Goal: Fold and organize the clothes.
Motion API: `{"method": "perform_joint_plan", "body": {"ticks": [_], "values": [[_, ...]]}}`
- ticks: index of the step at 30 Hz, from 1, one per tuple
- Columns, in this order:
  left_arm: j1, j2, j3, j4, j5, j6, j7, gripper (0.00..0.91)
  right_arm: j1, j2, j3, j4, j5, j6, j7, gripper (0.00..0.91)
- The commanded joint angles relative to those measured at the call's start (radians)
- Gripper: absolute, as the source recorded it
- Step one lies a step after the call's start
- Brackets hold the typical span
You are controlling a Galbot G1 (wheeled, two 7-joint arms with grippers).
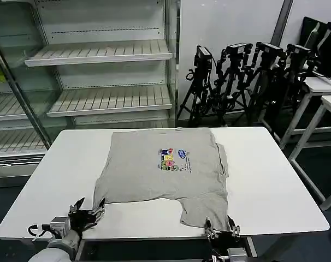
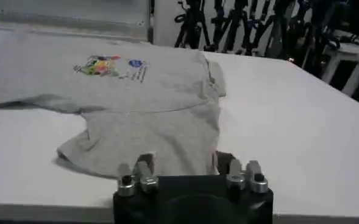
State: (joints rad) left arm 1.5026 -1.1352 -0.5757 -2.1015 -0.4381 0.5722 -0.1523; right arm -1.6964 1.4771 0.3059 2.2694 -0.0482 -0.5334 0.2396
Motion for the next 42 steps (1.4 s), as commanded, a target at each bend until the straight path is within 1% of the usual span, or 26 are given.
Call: {"method": "perform_joint_plan", "body": {"ticks": [1,10,15,20,23,24,27,28,30,37,42], "values": [[0.001,0.003,0.003,-0.004,-0.012,0.007,0.017,0.020,0.009,0.014,-0.016,-0.030,0.001,0.003,0.001,0.000],[0.011,0.007,0.003,-0.015,-0.030,0.007,0.040,0.020,0.001,0.014,-0.015,-0.018,0.017,0.010,0.000,0.000],[0.018,0.005,-0.004,-0.032,-0.070,0.007,0.040,0.020,-0.008,0.013,-0.013,-0.005,0.022,0.038,0.000,0.000],[0.047,0.001,-0.026,-0.090,-0.094,0.007,0.037,0.020,-0.052,0.006,-0.014,0.063,0.017,0.064,0.004,0.000],[0.082,-0.003,-0.051,-0.164,-0.094,0.007,0.032,0.020,-0.106,-0.014,-0.010,0.137,0.012,0.071,0.004,0.000],[0.110,-0.009,-0.062,-0.197,-0.094,0.007,0.027,0.020,-0.148,-0.025,-0.007,0.176,0.006,0.077,0.006,0.000],[0.185,-0.043,-0.079,-0.270,-0.086,0.006,0.008,0.020,-0.224,-0.036,-0.014,0.231,-0.021,0.106,0.006,0.000],[0.204,-0.050,-0.085,-0.282,-0.083,0.006,0.005,0.020,-0.234,-0.035,-0.015,0.249,-0.039,0.108,0.005,0.000],[0.244,-0.063,-0.094,-0.310,-0.079,0.006,-0.003,0.020,-0.258,-0.039,-0.011,0.277,-0.038,0.105,0.006,0.000],[0.330,-0.039,-0.173,-0.356,-0.090,0.006,-0.013,0.020,-0.334,-0.076,0.024,0.349,-0.041,0.108,0.009,0.000],[0.312,-0.024,-0.189,-0.370,-0.098,0.006,-0.014,0.020,-0.286,-0.075,0.066,0.349,-0.016,0.119,0.013,0.000]]}}
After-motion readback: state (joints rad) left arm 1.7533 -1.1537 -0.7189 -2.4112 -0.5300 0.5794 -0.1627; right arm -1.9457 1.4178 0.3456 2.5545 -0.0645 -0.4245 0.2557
